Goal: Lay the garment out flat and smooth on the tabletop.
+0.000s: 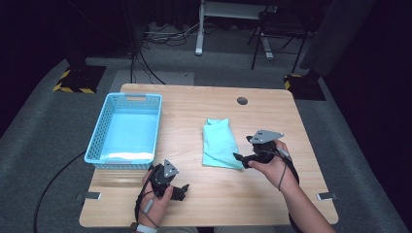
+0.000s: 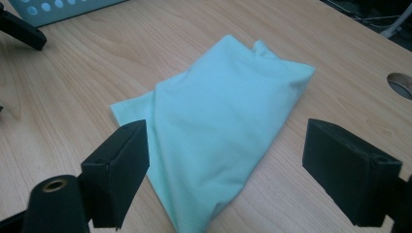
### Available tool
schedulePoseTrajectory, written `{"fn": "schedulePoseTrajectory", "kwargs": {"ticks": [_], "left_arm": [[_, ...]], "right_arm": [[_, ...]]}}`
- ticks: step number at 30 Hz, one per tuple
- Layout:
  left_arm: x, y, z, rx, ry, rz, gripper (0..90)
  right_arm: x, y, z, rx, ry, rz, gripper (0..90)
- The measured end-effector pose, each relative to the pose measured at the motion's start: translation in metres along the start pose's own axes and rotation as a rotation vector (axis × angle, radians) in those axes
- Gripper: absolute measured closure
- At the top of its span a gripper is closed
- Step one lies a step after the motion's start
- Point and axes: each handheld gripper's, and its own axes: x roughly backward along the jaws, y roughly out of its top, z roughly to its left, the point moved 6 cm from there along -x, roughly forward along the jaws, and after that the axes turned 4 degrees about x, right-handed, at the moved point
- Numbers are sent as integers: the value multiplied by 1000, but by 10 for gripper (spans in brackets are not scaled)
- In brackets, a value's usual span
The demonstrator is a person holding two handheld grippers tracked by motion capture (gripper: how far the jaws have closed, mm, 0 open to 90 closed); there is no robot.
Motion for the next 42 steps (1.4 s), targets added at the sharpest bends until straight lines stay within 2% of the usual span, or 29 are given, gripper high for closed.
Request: {"fn": "schedulePoseTrajectory", "kwargs": {"ticks": [5, 8, 12, 23, 31, 36, 39, 42], "left_arm": [[0, 0, 0, -1, -1, 1, 0], [0, 0, 0, -1, -1, 0, 0], [0, 0, 0, -1, -1, 0, 0], [0, 0, 0, -2, -1, 0, 0], [0, 0, 0, -2, -3, 0, 0], [0, 0, 0, -2, -3, 0, 0], [0, 0, 0, -2, -2, 0, 0], [0, 0, 0, -1, -4, 0, 0]], "right_arm": [[-8, 5, -2, 3, 3, 7, 170], [-19, 5, -6, -11, 9, 14, 173], [-27, 8, -8, -5, 2, 8, 173], [-48, 14, -6, -2, -4, 4, 171], [-64, 21, 13, 15, 58, 3, 182], [-73, 22, 19, 20, 74, 20, 196], [-78, 24, 25, 20, 98, 25, 213], [-85, 25, 30, 37, 109, 37, 225]]}}
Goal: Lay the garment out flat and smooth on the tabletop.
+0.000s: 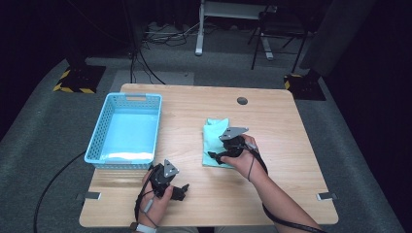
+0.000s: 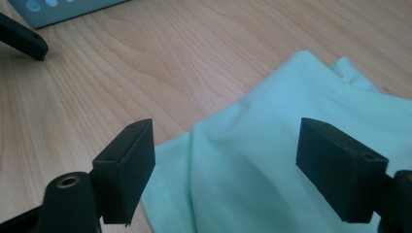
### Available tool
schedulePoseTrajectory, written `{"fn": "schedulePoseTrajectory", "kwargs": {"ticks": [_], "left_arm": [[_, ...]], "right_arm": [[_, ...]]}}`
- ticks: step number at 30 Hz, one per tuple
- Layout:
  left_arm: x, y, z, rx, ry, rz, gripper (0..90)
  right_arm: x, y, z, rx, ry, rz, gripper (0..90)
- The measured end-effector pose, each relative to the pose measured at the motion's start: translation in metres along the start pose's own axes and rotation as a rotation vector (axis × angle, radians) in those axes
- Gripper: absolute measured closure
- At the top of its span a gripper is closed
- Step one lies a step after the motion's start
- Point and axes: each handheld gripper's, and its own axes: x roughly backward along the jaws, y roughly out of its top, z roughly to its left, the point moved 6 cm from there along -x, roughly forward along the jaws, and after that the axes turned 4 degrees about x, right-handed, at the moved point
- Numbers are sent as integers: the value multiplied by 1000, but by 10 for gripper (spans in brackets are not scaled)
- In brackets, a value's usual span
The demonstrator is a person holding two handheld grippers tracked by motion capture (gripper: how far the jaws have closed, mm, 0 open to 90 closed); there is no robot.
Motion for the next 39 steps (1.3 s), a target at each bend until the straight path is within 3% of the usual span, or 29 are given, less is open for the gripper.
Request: {"fn": "schedulePoseTrajectory", "kwargs": {"ticks": [6, 10, 14, 15, 16, 19, 22, 29, 32, 34, 39], "left_arm": [[0, 0, 0, 1, 1, 0, 0], [0, 0, 0, 0, 1, -1, 0], [0, 0, 0, 1, 1, -1, 0], [0, 0, 0, -1, 1, 0, 0], [0, 0, 0, 0, 0, -1, 0], [0, 0, 0, 1, 1, -1, 0], [0, 0, 0, 0, 0, 0, 0], [0, 0, 0, -2, 1, 0, 0], [0, 0, 0, 0, 1, 0, 0], [0, 0, 0, -1, 2, 0, 0], [0, 0, 0, -1, 1, 0, 0]], "right_arm": [[-15, 1, 2, -11, 15, 12, 265], [-26, -5, 1, 26, 4, 68, 338], [-30, -10, -5, 51, -17, 106, 519], [-28, -9, -6, 56, -15, 116, 669], [-28, -9, -6, 56, -15, 116, 669], [-23, -6, -8, 38, -20, 116, 824], [-16, -1, -11, 7, -30, 94, 846], [4, 7, -20, -12, -59, 42, 848], [16, 9, -29, -36, -77, 4, 847], [28, 7, -40, -80, -97, -27, 848], [41, 0, -54, -128, -120, -48, 848]]}}
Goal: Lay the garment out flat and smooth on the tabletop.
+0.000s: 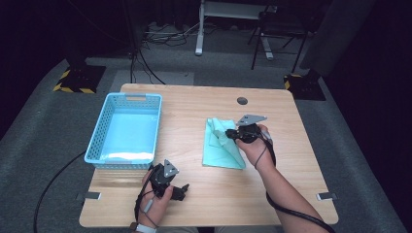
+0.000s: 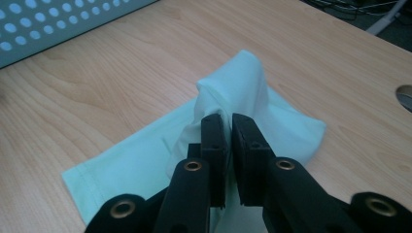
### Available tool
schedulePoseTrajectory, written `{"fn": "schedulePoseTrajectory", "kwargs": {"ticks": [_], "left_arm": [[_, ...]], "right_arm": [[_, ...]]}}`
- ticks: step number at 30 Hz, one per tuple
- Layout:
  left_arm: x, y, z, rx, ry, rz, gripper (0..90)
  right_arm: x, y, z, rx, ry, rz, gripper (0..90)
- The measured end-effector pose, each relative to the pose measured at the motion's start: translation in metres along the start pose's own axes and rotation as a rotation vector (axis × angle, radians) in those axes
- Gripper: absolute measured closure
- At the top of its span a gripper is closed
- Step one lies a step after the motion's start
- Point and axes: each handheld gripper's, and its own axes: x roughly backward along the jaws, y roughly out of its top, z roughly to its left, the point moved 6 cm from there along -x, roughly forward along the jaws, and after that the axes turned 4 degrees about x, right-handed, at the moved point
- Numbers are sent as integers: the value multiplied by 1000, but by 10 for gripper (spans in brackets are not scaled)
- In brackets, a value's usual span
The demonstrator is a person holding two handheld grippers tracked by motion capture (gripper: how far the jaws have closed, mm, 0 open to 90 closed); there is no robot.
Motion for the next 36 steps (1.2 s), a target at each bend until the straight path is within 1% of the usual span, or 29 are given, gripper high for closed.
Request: {"fn": "schedulePoseTrajectory", "kwargs": {"ticks": [3, 4, 5, 9, 10, 11, 12, 13, 14, 15, 16, 17, 19, 20, 21, 22, 23, 25, 26, 27, 28, 29, 30, 31, 32, 33, 34, 36], "left_arm": [[0, 0, 0, 1, 0, 0, 0], [0, 0, 0, 0, 0, 0, 0], [0, 0, 0, 0, 1, 0, 0], [0, 0, 0, 1, 0, 0, 0], [0, 0, 0, 0, 0, 0, 0], [0, 0, 0, 0, 0, 0, 0], [0, 0, 0, 0, 1, 0, 0], [0, 0, 0, 0, 1, 0, 0], [0, 0, 0, 0, 1, 0, 0], [0, 0, 0, -1, 0, 0, 0], [0, 0, 0, 0, 0, 0, 0], [0, 0, 0, 0, -1, 0, 0], [0, 0, 0, 0, 1, 0, 0], [0, 0, 0, 0, 0, 0, 0], [0, 0, 0, -1, 1, 0, 0], [0, 0, 0, 0, 1, 0, 0], [0, 0, 0, 0, 1, 0, 0], [0, 0, 0, 0, 1, 0, 0], [0, 0, 0, -1, 1, 0, 0], [0, 0, 0, -1, 1, 0, 0], [0, 0, 0, -1, 1, 0, 0], [0, 0, 0, 0, 1, 0, 0], [0, 0, 0, -1, 2, 0, 1], [0, 0, 0, -1, 1, 0, 0], [0, 0, 0, -1, 1, 0, 0], [0, 0, 0, -1, 1, 0, 0], [0, 0, 0, -1, 1, 0, 0], [0, 0, 0, 0, 1, 0, 0]], "right_arm": [[6, -4, -9, -23, -13, -11, 846], [9, -7, -15, -47, -16, -27, 844], [9, -7, -15, -47, -16, -27, 844], [14, -18, -28, -86, -33, -26, 830], [15, -23, -33, -101, -45, -21, 814], [17, -27, -37, -113, -61, -20, 778], [19, -31, -43, -132, -86, -25, 691], [22, -33, -49, -151, -118, -39, 581], [25, -35, -56, -170, -149, -50, 505], [31, -35, -63, -169, -185, -62, 426], [34, -33, -66, -160, -196, -83, 404], [34, -33, -66, -160, -196, -83, 404], [38, -26, -62, -116, -203, -98, 379], [38, -26, -62, -116, -203, -98, 379], [36, -20, -52, -79, -175, -108, 354], [32, -17, -42, -56, -142, -109, 331], [28, -14, -35, -42, -119, -103, 320], [18, -12, -26, -21, -95, -79, 314], [18, -12, -26, -21, -95, -79, 314], [13, -13, -24, -19, -93, -58, 320], [2, -18, -26, -33, -83, -8, 392], [2, -18, -26, -33, -83, -8, 392], [-2, -22, -26, -40, -72, 19, 469], [-4, -24, -26, -29, -62, 48, 582], [-6, -26, -25, -6, -51, 74, 694], [-5, -26, -22, 13, -37, 86, 786], [-5, -25, -21, 28, -30, 84, 842], [0, -21, -21, 25, -32, 69, 859]]}}
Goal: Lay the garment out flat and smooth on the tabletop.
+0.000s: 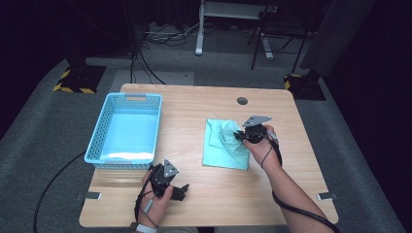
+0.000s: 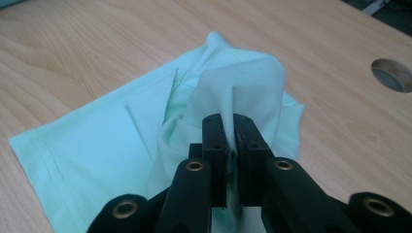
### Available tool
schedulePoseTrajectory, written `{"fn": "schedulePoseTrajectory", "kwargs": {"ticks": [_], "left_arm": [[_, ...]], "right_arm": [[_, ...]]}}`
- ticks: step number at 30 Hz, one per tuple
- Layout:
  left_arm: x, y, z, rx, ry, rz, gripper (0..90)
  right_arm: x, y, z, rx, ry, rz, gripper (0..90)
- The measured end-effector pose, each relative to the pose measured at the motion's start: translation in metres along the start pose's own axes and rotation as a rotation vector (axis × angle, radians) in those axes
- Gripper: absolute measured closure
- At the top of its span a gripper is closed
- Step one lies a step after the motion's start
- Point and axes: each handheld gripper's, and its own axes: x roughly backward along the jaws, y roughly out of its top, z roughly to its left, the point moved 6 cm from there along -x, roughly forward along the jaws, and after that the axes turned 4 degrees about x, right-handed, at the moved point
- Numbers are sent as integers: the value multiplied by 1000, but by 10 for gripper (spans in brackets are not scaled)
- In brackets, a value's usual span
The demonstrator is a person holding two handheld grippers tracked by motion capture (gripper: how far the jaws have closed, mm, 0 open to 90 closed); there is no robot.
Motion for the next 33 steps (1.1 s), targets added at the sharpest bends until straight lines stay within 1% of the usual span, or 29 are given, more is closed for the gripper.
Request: {"fn": "schedulePoseTrajectory", "kwargs": {"ticks": [3, 4, 5, 6, 7, 8, 9, 10, 11, 12, 13, 14, 15, 16, 17, 18, 19, 20, 21, 22, 23, 26, 27, 28, 29, 31, 32, 33], "left_arm": [[0, 0, 0, 0, -1, 0, 1], [0, 0, 0, 0, -1, 0, 0], [0, 0, 0, 0, 0, 0, 0], [0, 0, 0, 0, 0, 0, 0], [0, 0, 0, 0, -1, 0, 0], [0, 0, 0, 0, 0, 0, 0], [0, 0, 0, 0, -1, 0, 0], [0, 0, 0, 0, -1, 0, 0], [0, 0, 0, 0, 0, 0, 0], [0, 0, 0, 0, 0, 0, 0], [0, 0, 0, 0, -1, 0, 0], [0, 0, 0, -1, 0, 1, 0], [0, 0, 0, -1, 0, 0, 0], [0, 0, 0, 0, -1, 0, 0], [0, 0, 0, 0, -1, 0, 0], [0, 0, 0, 0, -1, 0, 0], [0, 0, 0, 0, 0, 0, 0], [0, 0, 0, 0, -1, 0, 0], [0, 0, 0, 0, -1, 0, 0], [0, 0, 0, 0, -1, 0, 0], [0, 0, 0, 0, -1, 0, 0], [0, 0, 0, -1, 0, 0, 0], [0, 0, 0, 0, 0, 0, 0], [0, 0, 0, 0, -1, 0, 0], [0, 0, 0, 1, 0, -1, 0], [0, 0, 0, -2, 0, 1, 0], [0, 0, 0, -2, 0, 1, 0], [0, 0, 0, -2, 0, 1, 0]], "right_arm": [[9, 4, -11, -40, -25, -51, 861], [13, 4, -17, -61, -36, -71, 860], [16, 1, -27, -98, -58, -84, 842], [18, -4, -37, -118, -102, -74, 766], [22, -11, -49, -115, -181, -41, 675], [30, -24, -67, -59, -344, 43, 469], [35, -27, -71, -44, -384, 55, 456], [39, -27, -70, -48, -373, 41, 442], [41, -25, -68, -57, -345, 18, 427], [41, -23, -65, -53, -321, 2, 416], [41, -21, -62, -39, -305, -1, 409], [41, -21, -62, -39, -305, -1, 409], [40, -19, -59, -31, -288, -3, 401], [38, -16, -54, -27, -262, -6, 396], [33, -14, -48, -33, -227, -8, 384], [22, -10, -39, -23, -171, -4, 368], [22, -10, -39, -23, -171, -4, 368], [15, -9, -35, -18, -155, 0, 357], [5, -9, -29, -1, -138, 23, 355], [5, -9, -29, -1, -138, 23, 355], [-3, -9, -28, 8, -132, 34, 356], [-21, -10, -28, 26, -132, 71, 374], [-26, -11, -29, 35, -129, 82, 400], [-30, -12, -29, 46, -121, 96, 477], [-33, -15, -29, 63, -102, 127, 577], [-33, -17, -30, 73, -84, 146, 759], [-31, -17, -30, 67, -76, 150, 823], [-28, -17, -30, 61, -72, 143, 866]]}}
